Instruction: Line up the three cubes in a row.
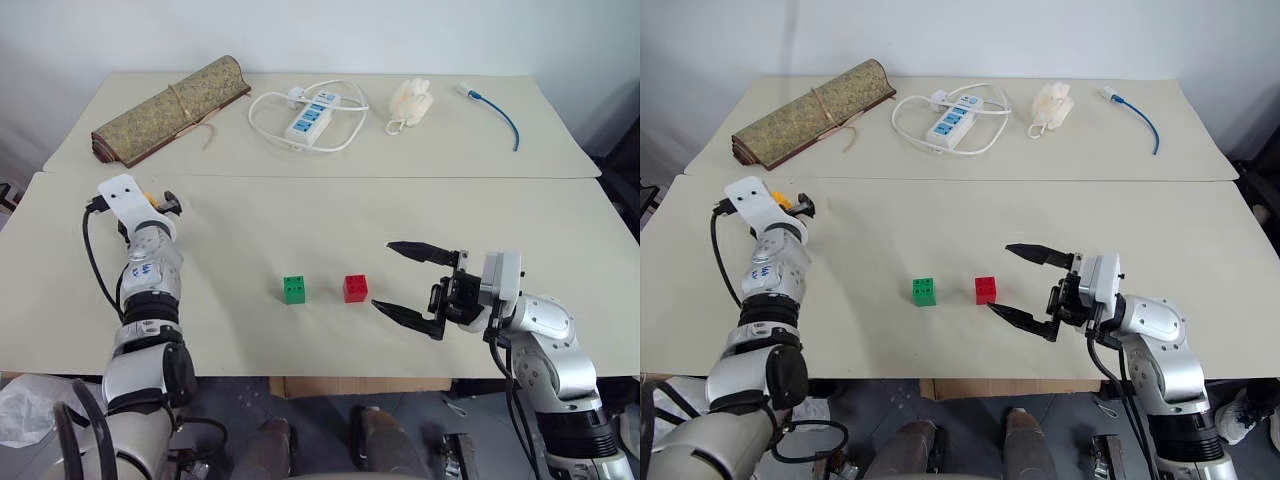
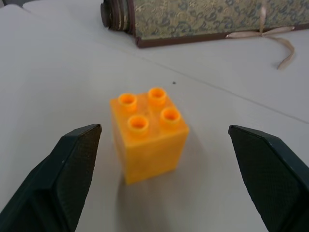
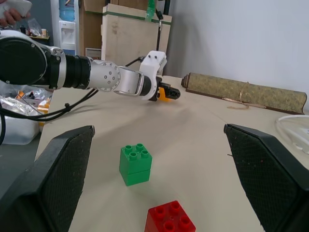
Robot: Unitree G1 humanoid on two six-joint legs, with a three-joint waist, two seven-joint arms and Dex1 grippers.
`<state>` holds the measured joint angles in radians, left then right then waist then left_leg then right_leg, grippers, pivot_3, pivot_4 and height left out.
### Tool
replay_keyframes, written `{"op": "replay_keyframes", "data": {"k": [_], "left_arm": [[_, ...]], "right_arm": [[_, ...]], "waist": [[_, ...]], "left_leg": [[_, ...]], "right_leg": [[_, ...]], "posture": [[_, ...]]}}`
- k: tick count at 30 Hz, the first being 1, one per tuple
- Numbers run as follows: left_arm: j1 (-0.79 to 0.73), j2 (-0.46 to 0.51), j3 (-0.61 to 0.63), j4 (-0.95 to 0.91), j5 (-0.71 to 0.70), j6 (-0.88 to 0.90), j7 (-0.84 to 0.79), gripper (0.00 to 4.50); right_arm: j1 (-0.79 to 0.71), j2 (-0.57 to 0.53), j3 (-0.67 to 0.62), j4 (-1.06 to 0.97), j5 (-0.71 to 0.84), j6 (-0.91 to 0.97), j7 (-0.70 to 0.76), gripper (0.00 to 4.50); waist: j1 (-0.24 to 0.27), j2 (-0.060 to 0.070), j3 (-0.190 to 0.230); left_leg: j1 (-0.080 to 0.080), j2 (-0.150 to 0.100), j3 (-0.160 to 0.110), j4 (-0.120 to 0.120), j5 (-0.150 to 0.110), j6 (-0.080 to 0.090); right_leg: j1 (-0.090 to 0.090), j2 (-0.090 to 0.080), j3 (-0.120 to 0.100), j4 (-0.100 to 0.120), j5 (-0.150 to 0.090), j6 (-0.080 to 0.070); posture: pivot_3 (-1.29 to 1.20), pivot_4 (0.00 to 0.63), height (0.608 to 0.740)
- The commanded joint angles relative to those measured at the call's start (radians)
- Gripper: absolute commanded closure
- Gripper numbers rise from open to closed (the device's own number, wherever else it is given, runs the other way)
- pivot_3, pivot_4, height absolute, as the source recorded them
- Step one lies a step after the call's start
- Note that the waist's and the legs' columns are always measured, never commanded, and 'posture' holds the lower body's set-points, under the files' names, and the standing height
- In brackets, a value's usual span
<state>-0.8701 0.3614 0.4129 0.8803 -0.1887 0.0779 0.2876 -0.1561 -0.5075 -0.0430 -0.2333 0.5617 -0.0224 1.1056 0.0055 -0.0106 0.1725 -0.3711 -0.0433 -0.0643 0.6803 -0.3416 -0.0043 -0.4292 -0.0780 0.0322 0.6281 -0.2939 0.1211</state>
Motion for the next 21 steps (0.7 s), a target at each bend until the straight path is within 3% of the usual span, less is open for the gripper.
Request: {"op": "replay_keyframes", "data": {"k": [1, 8, 11, 15, 18, 19, 21], "left_arm": [[-0.021, 0.014, -0.009, 0.009, 0.012, -0.055, -0.006, 0.86], [0.021, 0.001, -0.023, -0.046, -0.006, -0.062, -0.069, 3.04], [0.093, 0.015, -0.039, -0.201, -0.073, -0.06, -0.28, 3.04], [0.186, 0.089, -0.037, -0.398, -0.214, 0.096, -0.574, 3.04], [0.297, 0.27, -0.127, -0.564, -0.259, 0.15, -0.977, 3.04], [0.344, 0.342, -0.173, -0.599, -0.261, 0.123, -1.151, 3.04], [0.39, 0.428, -0.233, -0.593, -0.235, 0.057, -1.343, 3.04]], "right_arm": [[0.008, 0.002, -0.014, -0.023, -0.002, -0.028, -0.004, 0.0], [0.028, 0.003, -0.017, -0.01, -0.015, -0.047, -0.011, 0.0], [0.037, -0.003, -0.023, -0.011, -0.019, -0.053, -0.013, 0.0], [0.052, -0.02, -0.043, -0.017, -0.019, -0.054, -0.014, 0.0], [0.072, -0.046, -0.076, -0.016, -0.016, -0.062, -0.01, 0.0], [0.08, -0.054, -0.087, -0.015, -0.016, -0.068, -0.007, 0.0], [0.091, -0.067, -0.103, -0.014, -0.015, -0.079, 0.006, 0.0]], "waist": [[0.0, 0.0, 0.0], [0.0, 0.0, 0.0], [-0.002, 0.0, 0.0], [-0.009, 0.0, 0.0], [-0.015, 0.0, 0.0], [-0.017, 0.001, 0.0], [-0.015, 0.003, 0.0]], "left_leg": [[0.0, 0.0, 0.0, 0.0, 0.0, 0.0], [0.0, 0.0, 0.0, 0.0, 0.0, 0.0], [0.0, 0.0, 0.0, 0.0, 0.0, 0.0], [-0.001, 0.001, 0.0, 0.0, 0.0, 0.0], [0.0, 0.002, 0.0, -0.001, 0.0, -0.001], [0.0, 0.002, 0.0, -0.001, 0.0, -0.001], [0.001, 0.002, 0.0, -0.002, 0.0, -0.001]], "right_leg": [[0.0, 0.0, 0.0, 0.0, 0.0, 0.0], [0.0, 0.0, 0.0, 0.0, 0.0, 0.0], [0.0, 0.0, 0.0, 0.0, 0.0, 0.0], [0.0, 0.0, 0.0, 0.0, 0.0, 0.0], [-0.001, 0.001, 0.001, 0.0, 0.0, 0.0], [-0.001, 0.001, 0.001, 0.0, 0.0, 0.0], [0.001, 0.0, 0.001, -0.001, -0.001, -0.002]], "posture": [[0.0, 0.15, 0.74], [0.0, 0.15, 0.74], [0.0, 0.15, 0.74], [0.0, 0.15, 0.74], [0.0, 0.15, 0.74], [0.0, 0.15, 0.74], [0.0, 0.15, 0.74]]}}
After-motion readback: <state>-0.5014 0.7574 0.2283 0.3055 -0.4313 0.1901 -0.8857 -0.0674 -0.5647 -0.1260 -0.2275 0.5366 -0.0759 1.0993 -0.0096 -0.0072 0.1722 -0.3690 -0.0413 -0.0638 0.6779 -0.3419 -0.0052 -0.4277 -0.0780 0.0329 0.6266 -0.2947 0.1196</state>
